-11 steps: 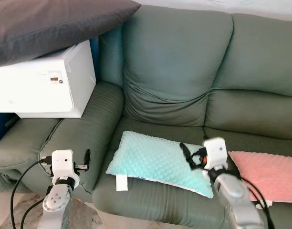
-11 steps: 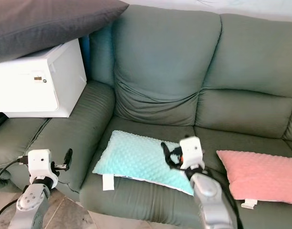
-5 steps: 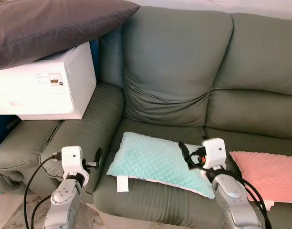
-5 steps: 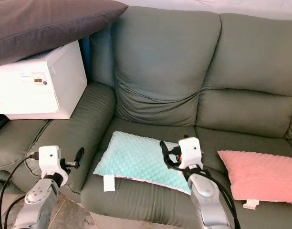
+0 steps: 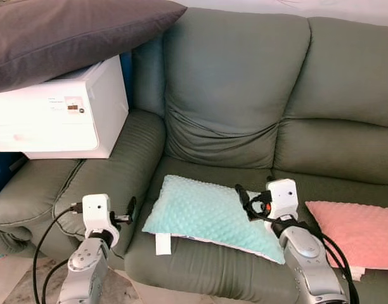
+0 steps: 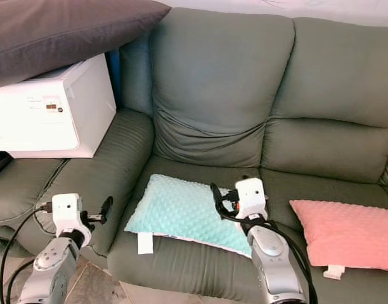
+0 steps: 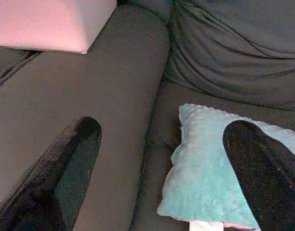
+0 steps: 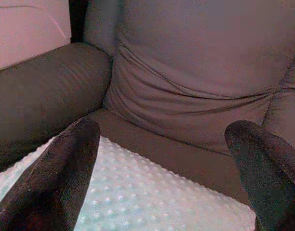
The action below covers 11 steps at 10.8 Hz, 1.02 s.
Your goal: Move the pillow to the sofa
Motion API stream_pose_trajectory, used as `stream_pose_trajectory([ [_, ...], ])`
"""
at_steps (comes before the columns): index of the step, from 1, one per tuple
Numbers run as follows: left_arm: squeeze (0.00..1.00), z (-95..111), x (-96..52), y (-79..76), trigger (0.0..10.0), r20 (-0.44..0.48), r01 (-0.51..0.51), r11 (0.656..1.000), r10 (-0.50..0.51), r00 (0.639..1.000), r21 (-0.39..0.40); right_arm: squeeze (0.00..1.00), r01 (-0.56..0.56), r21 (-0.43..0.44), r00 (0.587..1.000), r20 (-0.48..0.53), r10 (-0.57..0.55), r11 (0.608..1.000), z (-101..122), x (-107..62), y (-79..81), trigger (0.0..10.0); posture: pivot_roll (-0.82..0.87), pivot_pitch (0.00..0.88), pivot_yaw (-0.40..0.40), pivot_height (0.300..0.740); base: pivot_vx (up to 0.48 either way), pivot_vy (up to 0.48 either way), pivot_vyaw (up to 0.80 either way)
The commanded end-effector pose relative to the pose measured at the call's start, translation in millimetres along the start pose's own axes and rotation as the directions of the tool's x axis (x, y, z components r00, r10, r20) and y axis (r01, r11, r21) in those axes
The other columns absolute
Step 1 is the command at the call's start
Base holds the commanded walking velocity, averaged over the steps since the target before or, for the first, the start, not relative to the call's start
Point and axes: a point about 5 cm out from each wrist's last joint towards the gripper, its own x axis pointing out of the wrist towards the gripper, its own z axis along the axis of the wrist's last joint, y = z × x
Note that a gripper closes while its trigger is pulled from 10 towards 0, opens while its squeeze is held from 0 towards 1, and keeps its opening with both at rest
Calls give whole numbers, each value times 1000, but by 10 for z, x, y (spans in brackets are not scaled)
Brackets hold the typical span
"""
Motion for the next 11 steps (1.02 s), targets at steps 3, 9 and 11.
stream_pose_trajectory([
  [3, 0, 61, 29, -38, 10000, 15, 11, 1000, -11, 1000, 7, 0, 9, 7, 1000, -8, -9, 1000, -5, 9, -12, 10000, -150, 19, 6, 740, 0, 0, 0],
  [9, 0, 44, 41, -69, 10000, 5, 16, 1000, -16, 1000, 9, 0, 4, 6, 1000, -6, -4, 1000, 14, 18, -10, 10000, -156, 25, 4, 740, 0, 0, 0],
  [11, 0, 43, 42, -73, 10000, 3, 15, 1000, -15, 1000, 6, 0, 3, 5, 1000, -6, -3, 1000, 21, 23, -12, 10000, -157, 27, 1, 740, 0, 0, 0],
])
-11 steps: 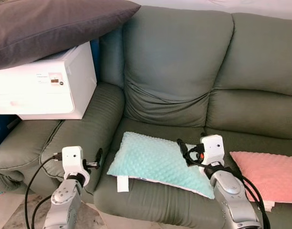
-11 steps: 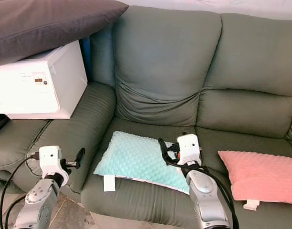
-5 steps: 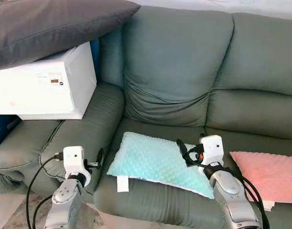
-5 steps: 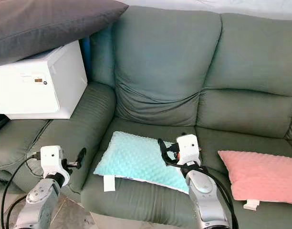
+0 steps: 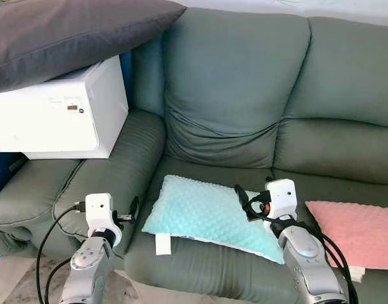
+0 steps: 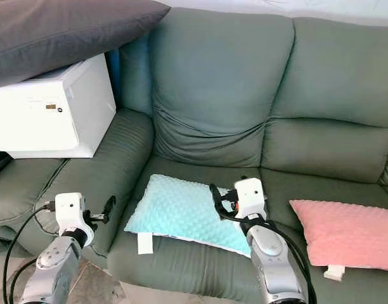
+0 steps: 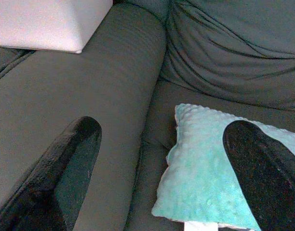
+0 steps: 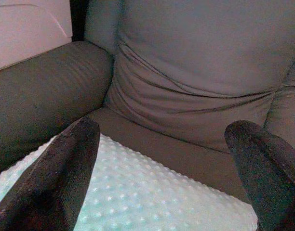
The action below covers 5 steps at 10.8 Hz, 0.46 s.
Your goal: Move the pillow to the sofa
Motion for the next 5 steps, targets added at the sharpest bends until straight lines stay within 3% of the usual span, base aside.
stream_pose_trajectory([
  [1, 0, 40, 26, -25, 10000, 4, 4, 1000, -4, 1000, 11, 0, 7, 1, 1000, 0, -7, 1000, 28, 13, -20, 10000, -157, 27, 1, 740, 0, 0, 0],
  [4, 0, 38, 36, -21, 10000, 1, 2, 1000, -2, 1000, 11, 0, 6, 0, 1000, 0, -6, 1000, 33, 27, -23, 10000, -157, 23, 1, 740, 0, 0, 0],
  [5, 0, 39, 39, -20, 10000, 0, 3, 1000, -3, 1000, 14, 0, 6, 0, 1000, 0, -6, 1000, 36, 33, -21, 10000, -157, 21, 0, 740, -266, 0, 0],
])
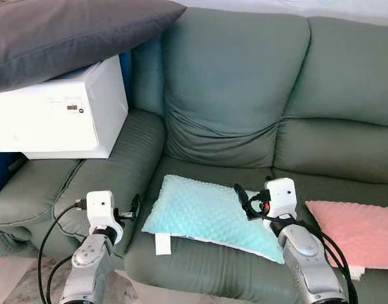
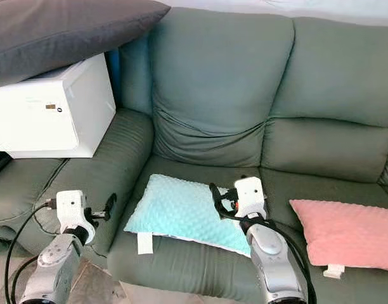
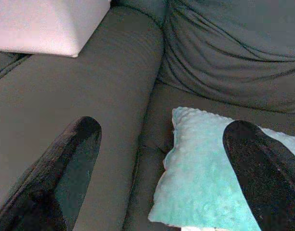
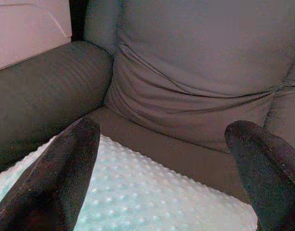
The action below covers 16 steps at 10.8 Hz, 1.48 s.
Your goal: Move the pillow to the sofa
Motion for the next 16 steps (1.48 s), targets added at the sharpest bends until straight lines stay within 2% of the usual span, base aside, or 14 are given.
stream_pose_trajectory([
  [1, 0, 0, 12, 3, 10000, -11, -2, 1000, 2, 1000, 15, 0, 7, 2, 1000, -3, -7, 1000, 8, 12, -16, 10000, -157, 20, 1, 740, -289, 0, 0],
  [16, 0, 10, 38, 21, 10000, -15, -2, 1000, 2, 1000, 30, 0, 4, 6, 1000, 0, -4, 1000, 18, 73, 11, 10000, -150, 18, 9, 740, -286, 0, 0],
])
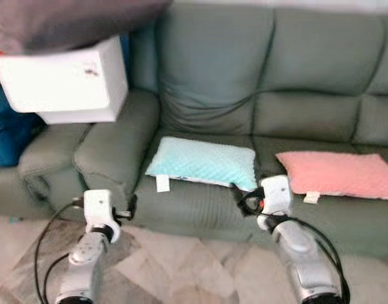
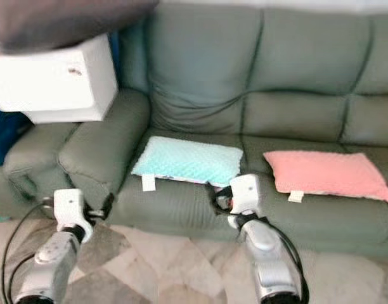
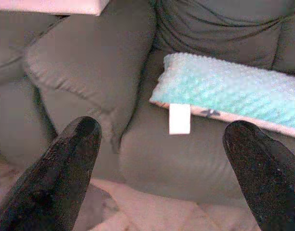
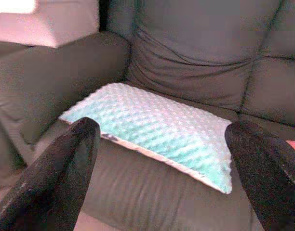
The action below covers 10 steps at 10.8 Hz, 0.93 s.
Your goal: Move the pillow to the sofa
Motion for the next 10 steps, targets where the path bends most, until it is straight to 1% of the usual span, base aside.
stream_pose_trajectory([
  [1, 0, -15, 4, -49, 10000, -9, 8, 1000, -8, 1000, 6, 0, 17, -11, 1000, -4, -17, 1000, 2, -11, -58, 10000, -151, 18, 9, 740, 0, 0, 0],
  [7, 0, -9, 4, -66, 10000, 2, 20, 1000, -20, 1000, -2, 0, 10, -20, 1000, -12, -11, 1000, -11, 6, -52, 10000, -152, 23, 2, 740, 0, 0, 0],
  [8, 0, -9, 5, -71, 10000, 7, 27, 1000, -26, 1000, -13, 0, 10, -21, 1000, -13, -10, 1000, -12, 9, -50, 10000, -152, 23, 2, 740, 0, 0, 0],
  [10, 0, -7, 5, -72, 10000, 7, 33, 999, -33, 999, -2, 0, 6, -22, 1000, -16, -6, 1000, -15, 18, -44, 10000, -152, 22, 2, 740, 0, 0, 0],
])
